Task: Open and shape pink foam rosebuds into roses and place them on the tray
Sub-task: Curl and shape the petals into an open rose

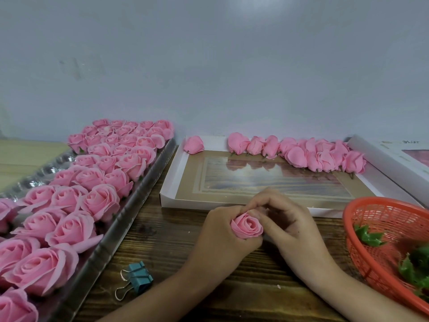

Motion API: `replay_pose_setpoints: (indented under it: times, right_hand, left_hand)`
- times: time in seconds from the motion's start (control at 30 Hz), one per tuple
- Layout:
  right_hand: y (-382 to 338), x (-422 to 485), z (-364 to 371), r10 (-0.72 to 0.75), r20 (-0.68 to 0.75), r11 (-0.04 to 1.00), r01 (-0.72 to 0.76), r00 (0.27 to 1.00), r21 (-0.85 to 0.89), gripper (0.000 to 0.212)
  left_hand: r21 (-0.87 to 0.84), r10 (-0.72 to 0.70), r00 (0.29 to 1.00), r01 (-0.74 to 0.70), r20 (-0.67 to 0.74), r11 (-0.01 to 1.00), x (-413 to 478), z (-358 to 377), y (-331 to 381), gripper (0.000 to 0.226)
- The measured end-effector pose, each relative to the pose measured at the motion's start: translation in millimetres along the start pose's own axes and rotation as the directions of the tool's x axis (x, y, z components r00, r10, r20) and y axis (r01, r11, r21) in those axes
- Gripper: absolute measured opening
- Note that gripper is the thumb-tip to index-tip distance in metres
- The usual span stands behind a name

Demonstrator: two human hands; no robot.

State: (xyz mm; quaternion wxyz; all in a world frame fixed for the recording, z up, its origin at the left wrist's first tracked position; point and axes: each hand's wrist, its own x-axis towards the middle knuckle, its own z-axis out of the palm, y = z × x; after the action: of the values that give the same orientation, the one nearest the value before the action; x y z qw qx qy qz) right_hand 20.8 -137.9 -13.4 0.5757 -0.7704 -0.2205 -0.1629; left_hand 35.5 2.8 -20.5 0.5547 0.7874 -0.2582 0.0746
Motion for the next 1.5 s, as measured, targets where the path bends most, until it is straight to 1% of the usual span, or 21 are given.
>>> replay_pose_setpoints:
  times: [0.13, 0.23, 0.3, 0.43, 0.53, 0.7, 0.83, 1.0, 1.1, 1.27, 1.4, 1.5]
  right_hand:
    - [-0.3, 2.0, -2.4, -0.058, 0.029, 0.998, 0.059, 0.998, -0.018, 0.015]
    - [1.4, 2.3, -2.6, -0.049, 0.044, 0.999, 0.049, 0.998, 0.002, 0.014]
    - [1.7, 1.9, -2.9, -0.039, 0.056, 0.999, 0.038, 0.998, 0.011, 0.014]
    - [0.3, 1.8, -4.1, -0.019, 0.087, 1.0, 0.018, 0.996, 0.007, 0.014]
    - [-0.7, 1.6, -3.5, -0.011, 0.093, 0.999, 0.008, 0.996, 0.032, 0.014]
    - [1.5, 0.8, -1.3, 0.015, 0.026, 0.997, -0.017, 1.0, 0.07, 0.012]
    - [1.9, -1.4, 0.3, 0.022, -0.025, 0.999, -0.021, 0.999, 0.049, 0.015]
    - [3.9, -1.8, 0.4, 0.012, -0.038, 1.0, -0.012, 0.999, 0.011, 0.013]
    - [5.7, -1.9, 1.2, 0.001, -0.054, 1.0, -0.001, 0.999, 0.0, 0.012]
    - [4.6, -0.9, 1.1, -0.044, -0.092, 0.999, 0.042, 0.995, -0.02, 0.014]
    - [-0.1, -3.3, 0.4, -0.064, -0.112, 0.998, 0.064, 0.992, -0.003, 0.004]
    - [-4.4, -4.5, 0.0, -0.106, -0.083, 0.994, 0.104, 0.991, -0.022, 0.009]
  left_hand:
    - [0.011, 0.016, 0.999, -0.017, 0.037, 1.0, -1.6, 0.4, 1.1, 0.035]
    - [0.026, 0.016, 0.997, -0.018, 0.073, 1.0, -2.1, 2.1, 1.0, 0.041]
    - [0.028, 0.017, 0.995, -0.02, 0.098, 0.999, -2.7, 3.1, 0.5, 0.037]
    - [0.02, -0.021, 0.994, 0.019, 0.11, 1.0, -2.8, 5.1, -1.8, 0.022]
    - [0.005, -0.009, 0.992, 0.008, 0.123, 1.0, -2.9, 5.4, -1.5, 0.024]
    - [-0.006, -0.006, 0.987, 0.007, 0.158, 1.0, -2.6, 6.1, -0.3, 0.014]
    - [0.003, -0.011, 0.986, 0.01, 0.169, 1.0, -3.6, 4.3, 0.2, 0.024]
    - [-0.026, -0.027, 0.98, 0.033, 0.199, 0.999, -4.7, 2.9, 3.5, 0.016]
    - [-0.029, -0.03, 0.977, 0.037, 0.209, 0.999, -4.7, 2.3, 5.9, 0.016]
    - [-0.019, -0.025, 0.983, 0.029, 0.183, 0.999, -4.2, 3.5, 6.8, 0.015]
    - [0.001, -0.021, 0.988, 0.021, 0.152, 1.0, -4.0, 3.8, 5.8, 0.018]
    - [-0.006, -0.039, 0.993, 0.04, 0.112, 0.999, -2.7, 1.6, 3.9, 0.02]
